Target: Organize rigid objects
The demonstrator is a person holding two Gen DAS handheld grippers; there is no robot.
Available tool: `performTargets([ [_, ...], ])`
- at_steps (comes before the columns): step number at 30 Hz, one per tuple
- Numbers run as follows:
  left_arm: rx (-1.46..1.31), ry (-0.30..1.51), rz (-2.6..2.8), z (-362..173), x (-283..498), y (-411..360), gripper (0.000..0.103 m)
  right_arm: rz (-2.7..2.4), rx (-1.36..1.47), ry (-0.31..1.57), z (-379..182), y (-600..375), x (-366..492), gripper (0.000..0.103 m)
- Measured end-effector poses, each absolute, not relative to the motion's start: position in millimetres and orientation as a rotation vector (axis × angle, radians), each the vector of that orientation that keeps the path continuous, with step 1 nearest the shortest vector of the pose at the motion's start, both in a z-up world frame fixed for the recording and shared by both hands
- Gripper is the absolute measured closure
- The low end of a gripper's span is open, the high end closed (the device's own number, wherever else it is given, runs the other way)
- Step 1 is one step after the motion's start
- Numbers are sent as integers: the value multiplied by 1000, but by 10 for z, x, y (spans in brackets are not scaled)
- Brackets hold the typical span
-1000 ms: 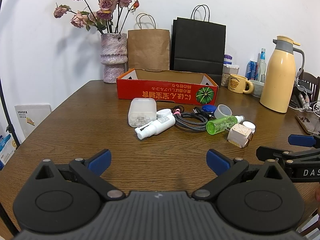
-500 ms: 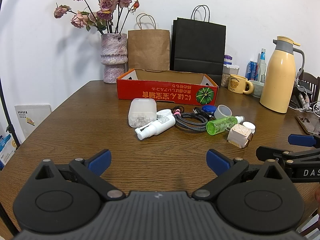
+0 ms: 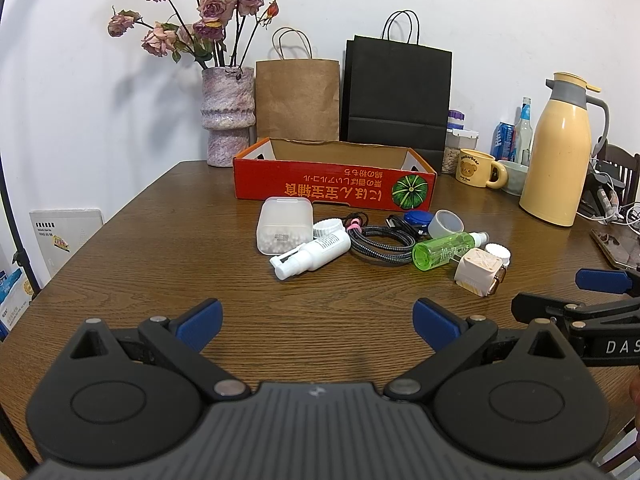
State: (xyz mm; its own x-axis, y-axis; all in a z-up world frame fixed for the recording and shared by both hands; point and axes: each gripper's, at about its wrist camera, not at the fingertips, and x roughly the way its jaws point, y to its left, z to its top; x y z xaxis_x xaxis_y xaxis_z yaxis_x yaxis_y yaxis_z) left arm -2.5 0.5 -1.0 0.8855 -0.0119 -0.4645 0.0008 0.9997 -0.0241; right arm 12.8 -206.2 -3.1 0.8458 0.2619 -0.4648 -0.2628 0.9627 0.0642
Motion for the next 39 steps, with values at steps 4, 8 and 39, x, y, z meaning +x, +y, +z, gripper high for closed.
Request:
performTargets([
  [4, -24, 484, -7, -11, -28, 5, 0, 276, -3, 492, -18, -2059, 111, 0],
  [8, -24, 483, -7, -11, -25, 5, 0, 276, -3, 491, -23, -2058, 112, 0],
  [39, -29, 488, -19, 27, -7, 26, 0, 275, -25, 511, -77, -2019, 187, 0],
])
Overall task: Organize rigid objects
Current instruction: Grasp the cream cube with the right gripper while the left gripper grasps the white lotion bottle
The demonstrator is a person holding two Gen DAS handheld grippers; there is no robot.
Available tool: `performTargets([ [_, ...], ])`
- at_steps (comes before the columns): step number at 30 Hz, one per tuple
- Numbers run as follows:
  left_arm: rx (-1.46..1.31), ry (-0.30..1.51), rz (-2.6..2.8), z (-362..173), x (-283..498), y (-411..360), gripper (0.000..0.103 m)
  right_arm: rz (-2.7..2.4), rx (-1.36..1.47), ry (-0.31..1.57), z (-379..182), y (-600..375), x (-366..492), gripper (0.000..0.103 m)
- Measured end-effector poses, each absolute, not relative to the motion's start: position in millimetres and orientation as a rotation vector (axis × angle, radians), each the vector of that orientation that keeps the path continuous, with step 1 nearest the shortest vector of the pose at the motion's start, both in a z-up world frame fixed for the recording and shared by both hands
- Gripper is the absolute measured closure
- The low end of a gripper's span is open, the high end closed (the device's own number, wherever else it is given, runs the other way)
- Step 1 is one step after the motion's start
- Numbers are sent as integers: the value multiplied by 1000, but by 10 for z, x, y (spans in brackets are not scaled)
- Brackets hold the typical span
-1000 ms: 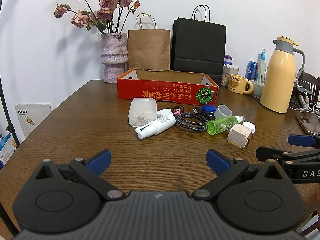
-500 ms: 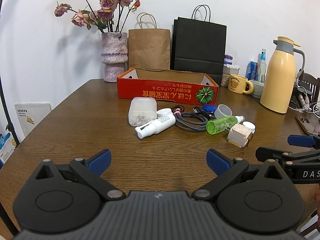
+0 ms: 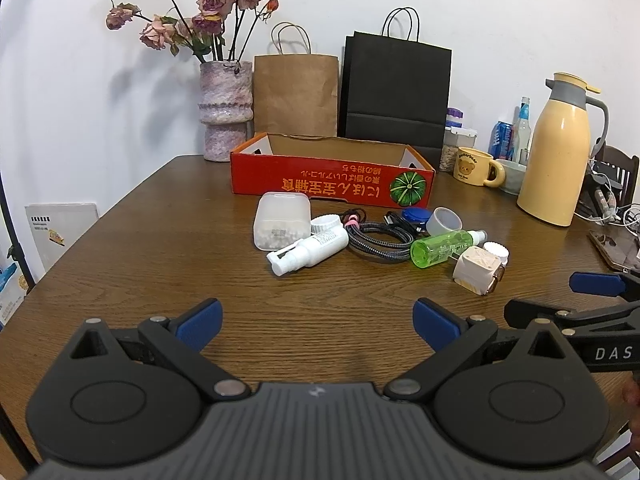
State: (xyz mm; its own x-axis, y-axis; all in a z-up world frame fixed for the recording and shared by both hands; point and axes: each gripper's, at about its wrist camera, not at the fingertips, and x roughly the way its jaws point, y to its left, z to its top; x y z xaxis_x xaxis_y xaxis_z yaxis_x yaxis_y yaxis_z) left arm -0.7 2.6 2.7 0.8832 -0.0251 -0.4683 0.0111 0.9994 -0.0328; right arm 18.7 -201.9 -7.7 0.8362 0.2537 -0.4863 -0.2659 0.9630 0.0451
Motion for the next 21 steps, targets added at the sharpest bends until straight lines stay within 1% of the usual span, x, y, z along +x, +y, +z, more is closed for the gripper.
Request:
performTargets([
  [7, -32, 513, -33, 90, 208, 77, 0, 274, -52, 519, -80, -2029, 405, 0],
  [9, -36, 525, -60, 147, 309, 112, 0, 285, -66, 526, -73, -2038, 531, 2],
  [12, -17, 507, -63, 222, 428, 155, 0, 290, -97, 542, -88, -2046, 772, 9],
  [14, 3, 514, -48, 240, 522, 150, 0, 287, -111, 565, -126, -2039, 943, 16],
  [16, 16, 534, -43, 229, 645, 156, 0, 296, -120, 588, -180, -2033, 1098, 16],
  [18, 30, 556, -30, 203, 786, 164, 0, 301, -133, 613, -253, -2006, 1239, 21],
  [21, 55, 585, -8, 135, 971, 159, 0, 317, -132, 656, -350, -1978, 1393, 41],
])
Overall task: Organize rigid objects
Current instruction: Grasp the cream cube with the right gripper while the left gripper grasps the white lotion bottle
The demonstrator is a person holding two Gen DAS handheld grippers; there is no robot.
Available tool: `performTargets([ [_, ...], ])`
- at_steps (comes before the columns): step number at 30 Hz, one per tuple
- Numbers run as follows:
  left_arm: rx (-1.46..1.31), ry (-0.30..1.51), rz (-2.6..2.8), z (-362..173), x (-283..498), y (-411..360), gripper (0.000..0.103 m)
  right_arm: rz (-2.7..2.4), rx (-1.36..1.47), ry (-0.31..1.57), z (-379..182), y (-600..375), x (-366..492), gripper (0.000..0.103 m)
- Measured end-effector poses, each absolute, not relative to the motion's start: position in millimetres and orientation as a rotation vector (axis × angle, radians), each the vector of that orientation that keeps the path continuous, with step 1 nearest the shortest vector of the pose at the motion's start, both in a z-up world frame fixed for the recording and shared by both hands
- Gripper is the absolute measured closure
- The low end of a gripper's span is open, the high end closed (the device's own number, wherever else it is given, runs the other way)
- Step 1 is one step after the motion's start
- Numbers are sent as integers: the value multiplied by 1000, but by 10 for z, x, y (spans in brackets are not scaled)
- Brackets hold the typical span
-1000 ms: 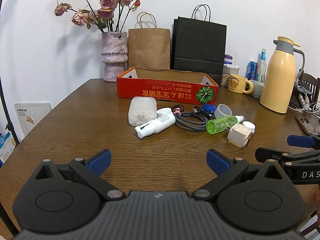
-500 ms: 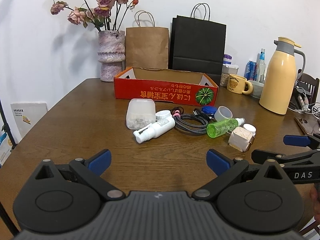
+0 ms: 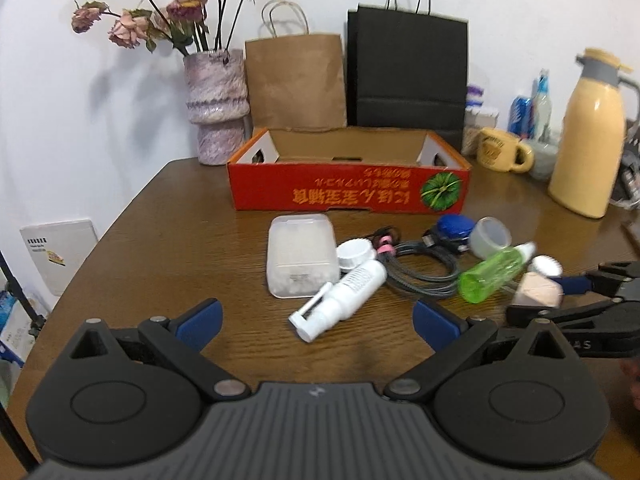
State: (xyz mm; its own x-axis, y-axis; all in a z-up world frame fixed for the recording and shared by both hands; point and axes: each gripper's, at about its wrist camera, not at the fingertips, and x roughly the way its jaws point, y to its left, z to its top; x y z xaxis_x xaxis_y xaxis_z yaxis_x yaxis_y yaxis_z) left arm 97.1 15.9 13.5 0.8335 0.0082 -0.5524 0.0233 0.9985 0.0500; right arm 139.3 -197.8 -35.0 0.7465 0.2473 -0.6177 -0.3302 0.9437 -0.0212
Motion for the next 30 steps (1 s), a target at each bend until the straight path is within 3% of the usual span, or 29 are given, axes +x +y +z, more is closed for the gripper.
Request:
performTargets([
  [2, 71, 608, -1, 67, 1113, 160, 0, 335, -104, 678, -403, -1992, 1447, 64],
  [11, 130, 654, -7, -227, 1668, 44, 0, 367, -52, 645, -441, -2029, 1421, 64],
  [14, 129, 661, -21, -320, 1717, 9, 5, 363, -41, 633, -439, -2048, 1404, 64],
  [21, 81, 674, -77, -394, 1715, 48, 65, 377, -28, 619, -429, -2049, 1384, 64],
  [30, 54, 643, -79, -296, 1513, 75, 65, 352, -23, 585, -396, -2070, 1361, 64],
])
